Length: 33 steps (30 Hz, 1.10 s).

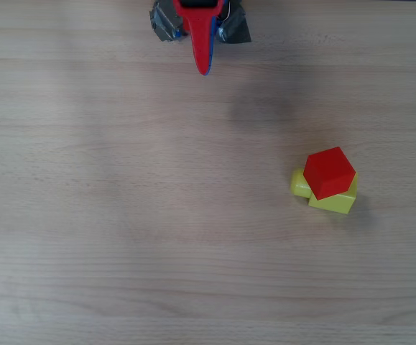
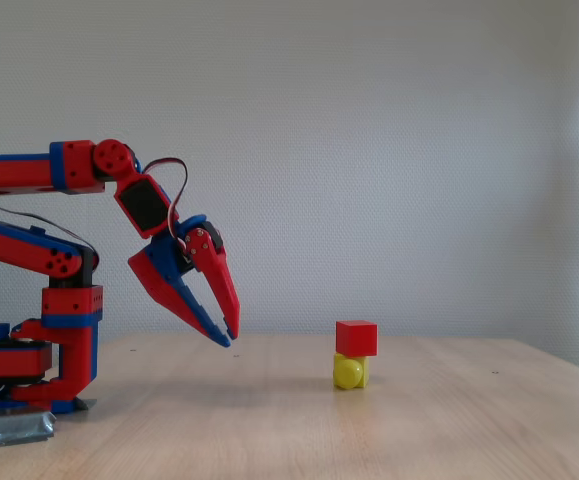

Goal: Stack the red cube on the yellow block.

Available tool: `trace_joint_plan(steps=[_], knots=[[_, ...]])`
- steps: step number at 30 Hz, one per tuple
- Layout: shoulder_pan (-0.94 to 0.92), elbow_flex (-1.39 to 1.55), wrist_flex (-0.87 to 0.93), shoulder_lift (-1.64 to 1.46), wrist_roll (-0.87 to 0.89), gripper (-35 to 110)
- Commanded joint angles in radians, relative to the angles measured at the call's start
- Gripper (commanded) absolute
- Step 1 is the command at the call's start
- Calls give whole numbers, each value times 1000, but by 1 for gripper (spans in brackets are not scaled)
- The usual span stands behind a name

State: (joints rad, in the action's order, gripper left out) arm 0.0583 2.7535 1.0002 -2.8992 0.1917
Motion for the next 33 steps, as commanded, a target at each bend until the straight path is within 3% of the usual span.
trace_joint_plan(steps=[1, 14, 33], knots=[[-20, -17, 35, -48, -9, 0], [-41, 206, 48, -227, -63, 0], [-46, 236, 161, -407, -38, 0]])
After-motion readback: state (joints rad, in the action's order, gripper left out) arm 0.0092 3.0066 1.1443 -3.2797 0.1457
